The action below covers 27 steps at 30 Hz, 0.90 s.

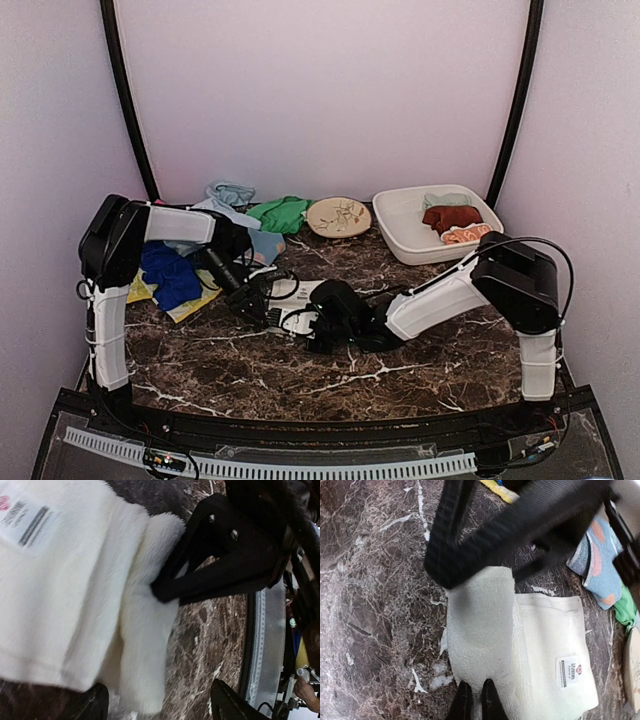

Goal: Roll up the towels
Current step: Roll the towel at the center of the board.

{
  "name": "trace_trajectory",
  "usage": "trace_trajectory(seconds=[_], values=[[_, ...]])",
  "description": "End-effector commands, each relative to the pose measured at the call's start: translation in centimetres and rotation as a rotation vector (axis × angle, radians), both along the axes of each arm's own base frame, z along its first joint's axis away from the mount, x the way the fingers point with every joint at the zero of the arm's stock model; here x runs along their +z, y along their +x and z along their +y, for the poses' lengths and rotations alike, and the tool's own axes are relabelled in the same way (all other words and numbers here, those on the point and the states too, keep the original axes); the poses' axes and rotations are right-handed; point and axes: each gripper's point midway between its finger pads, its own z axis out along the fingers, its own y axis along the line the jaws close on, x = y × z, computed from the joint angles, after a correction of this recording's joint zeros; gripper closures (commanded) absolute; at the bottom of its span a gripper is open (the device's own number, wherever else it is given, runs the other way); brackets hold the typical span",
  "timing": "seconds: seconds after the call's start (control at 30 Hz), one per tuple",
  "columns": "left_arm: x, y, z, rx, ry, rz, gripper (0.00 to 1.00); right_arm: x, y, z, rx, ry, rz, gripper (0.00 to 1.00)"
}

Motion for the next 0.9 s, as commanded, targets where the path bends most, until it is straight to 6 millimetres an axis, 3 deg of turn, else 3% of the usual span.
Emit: trace_trajectory(seconds=[0.0,0.13,0.2,0.3,0.37,0.6,0.7,0.87], values=[[2.0,2.3,3.1,0.072,-0.029,-0.166,0.27,-5.1,-1.9,-2.6,-0.062,-0.086,0.321,1.0],[4.0,3.1,5.3,0.143,-0.089,-0.3,0.27,-5.4,-2.6,-2.8,-0.061,-0.057,0.511,1.0],[4.1,2.6,5.9,0.132,-0.111,-0.367,0.29,-4.5,-2.9,-1.9,-0.034,-0.022,0.613,1.0],[4.9,0.9,6.1,0.061,-0.148,-0.455,0.44,-4.1,-3.2,-1.6,-0.044,-0.01,0.771,1.0],[4.8,0.1,5.8,0.016,-0.131,-0.483,0.46,-3.8,-3.4,-1.4,-0.063,0.002,0.893,1.0],[3.9,-2.4,3.2,-0.162,-0.075,-0.61,0.37,-3.0,-5.8,-1.0,-0.096,0.023,1.27,1.0],[3.5,-2.5,1.5,-0.205,-0.064,-0.641,0.36,-2.2,-7.0,-0.8,-0.077,0.04,1.395,1.0],[2.5,-3.1,-0.6,-0.249,-0.055,-0.639,0.39,-1.6,-7.3,-0.2,-0.114,0.057,1.499,1.0]])
